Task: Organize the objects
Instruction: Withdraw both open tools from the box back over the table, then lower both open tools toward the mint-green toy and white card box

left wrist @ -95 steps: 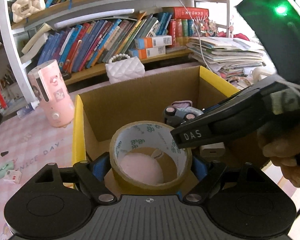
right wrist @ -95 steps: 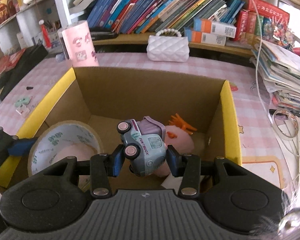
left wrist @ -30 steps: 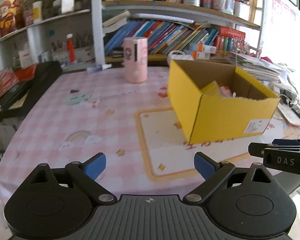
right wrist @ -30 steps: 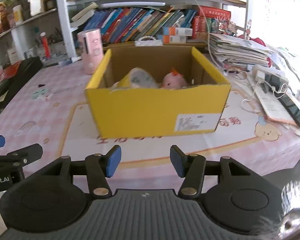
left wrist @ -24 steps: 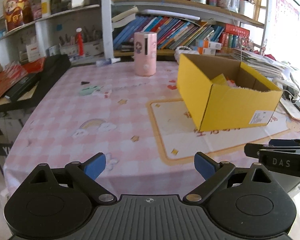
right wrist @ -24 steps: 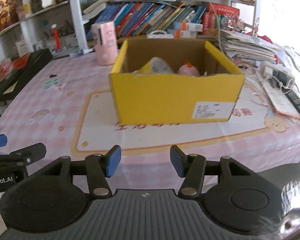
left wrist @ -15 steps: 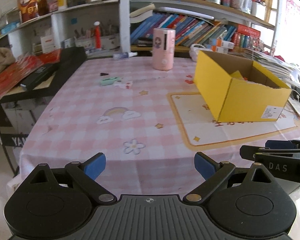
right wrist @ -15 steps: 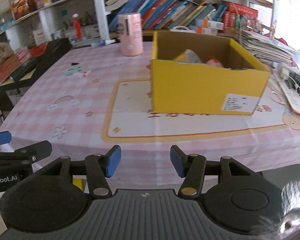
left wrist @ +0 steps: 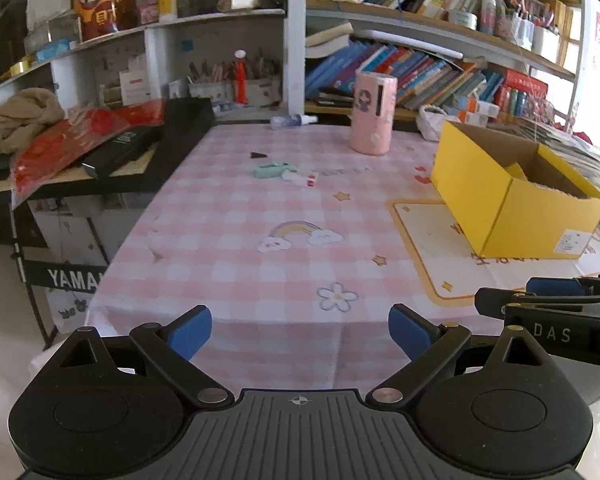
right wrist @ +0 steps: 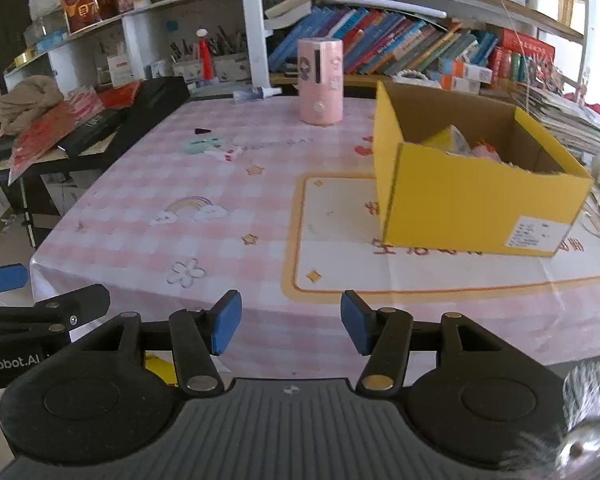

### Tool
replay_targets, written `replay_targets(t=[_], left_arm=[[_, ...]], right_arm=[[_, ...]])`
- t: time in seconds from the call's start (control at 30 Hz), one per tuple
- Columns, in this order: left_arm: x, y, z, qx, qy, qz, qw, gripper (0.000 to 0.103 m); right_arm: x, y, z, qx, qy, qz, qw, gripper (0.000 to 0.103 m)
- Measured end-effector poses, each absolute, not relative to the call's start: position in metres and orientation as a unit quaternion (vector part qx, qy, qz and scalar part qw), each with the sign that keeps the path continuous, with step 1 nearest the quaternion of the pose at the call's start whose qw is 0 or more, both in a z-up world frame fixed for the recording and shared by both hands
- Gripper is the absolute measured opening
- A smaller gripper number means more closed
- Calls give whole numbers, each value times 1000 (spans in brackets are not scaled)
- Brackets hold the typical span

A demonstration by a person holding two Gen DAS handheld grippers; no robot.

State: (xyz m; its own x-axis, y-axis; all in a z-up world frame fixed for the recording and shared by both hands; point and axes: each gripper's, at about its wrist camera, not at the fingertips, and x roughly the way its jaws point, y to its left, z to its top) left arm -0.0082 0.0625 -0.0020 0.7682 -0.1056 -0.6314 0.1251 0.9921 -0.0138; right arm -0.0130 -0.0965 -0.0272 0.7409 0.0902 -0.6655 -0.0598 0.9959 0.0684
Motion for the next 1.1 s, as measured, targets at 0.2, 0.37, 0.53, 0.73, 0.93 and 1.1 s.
replay_targets(t=[0.2, 0.37, 0.53, 0.73, 0.93, 1.1], left_arm=[[-4, 79, -1, 9, 330, -52, 943, 97], [5, 87, -2, -3, 332, -46, 942, 97], [19, 92, -7, -5, 337, -41, 940, 97], [47, 93, -11, 3, 342, -33, 939, 97], [86, 94, -11, -1, 345, -24, 938, 97], [119, 94, -10, -6, 347, -15, 938, 97]], right_arm=[[-5, -77, -23, 13, 350, 50, 935, 53], [5, -67, -23, 7, 350, 55, 935, 53], [20, -61, -26, 5, 354, 62, 933, 53], [51, -55, -33, 4, 360, 72, 930, 53], [92, -54, -35, 2, 365, 81, 928, 53], [130, -57, -33, 3, 363, 84, 928, 53]])
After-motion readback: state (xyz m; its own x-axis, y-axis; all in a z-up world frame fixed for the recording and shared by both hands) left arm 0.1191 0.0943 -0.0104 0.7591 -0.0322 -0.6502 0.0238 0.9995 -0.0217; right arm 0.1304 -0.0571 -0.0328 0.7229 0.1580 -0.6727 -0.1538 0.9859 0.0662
